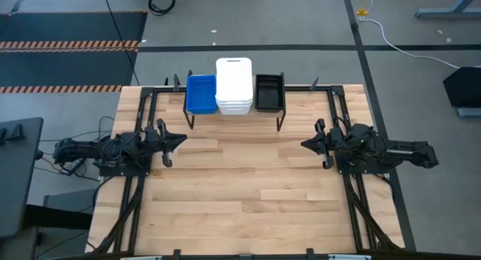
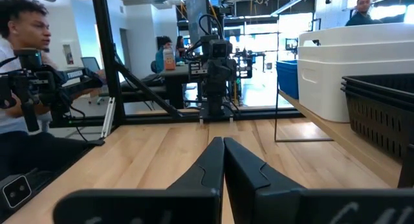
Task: Stack baskets on shelf by color
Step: Return to Home Position
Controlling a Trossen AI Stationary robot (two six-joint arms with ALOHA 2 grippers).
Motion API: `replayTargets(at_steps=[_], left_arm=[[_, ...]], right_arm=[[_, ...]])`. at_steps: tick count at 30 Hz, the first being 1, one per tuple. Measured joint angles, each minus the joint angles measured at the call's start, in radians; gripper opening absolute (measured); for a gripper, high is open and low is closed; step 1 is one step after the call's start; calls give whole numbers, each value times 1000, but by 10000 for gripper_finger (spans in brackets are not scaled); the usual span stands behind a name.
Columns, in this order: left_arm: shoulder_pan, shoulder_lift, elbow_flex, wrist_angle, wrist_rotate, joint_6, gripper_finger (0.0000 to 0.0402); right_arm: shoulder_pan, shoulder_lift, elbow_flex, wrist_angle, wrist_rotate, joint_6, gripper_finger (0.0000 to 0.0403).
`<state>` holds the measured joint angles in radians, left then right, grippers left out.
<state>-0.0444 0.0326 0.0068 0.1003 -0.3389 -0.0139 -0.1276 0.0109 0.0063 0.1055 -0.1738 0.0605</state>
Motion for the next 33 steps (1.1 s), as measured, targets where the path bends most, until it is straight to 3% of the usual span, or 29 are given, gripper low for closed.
replayTargets(at_steps=[33], left_arm=[[0, 0, 0, 0, 0, 0, 32]], right_arm=[[0, 0, 0, 0, 0, 0, 18]])
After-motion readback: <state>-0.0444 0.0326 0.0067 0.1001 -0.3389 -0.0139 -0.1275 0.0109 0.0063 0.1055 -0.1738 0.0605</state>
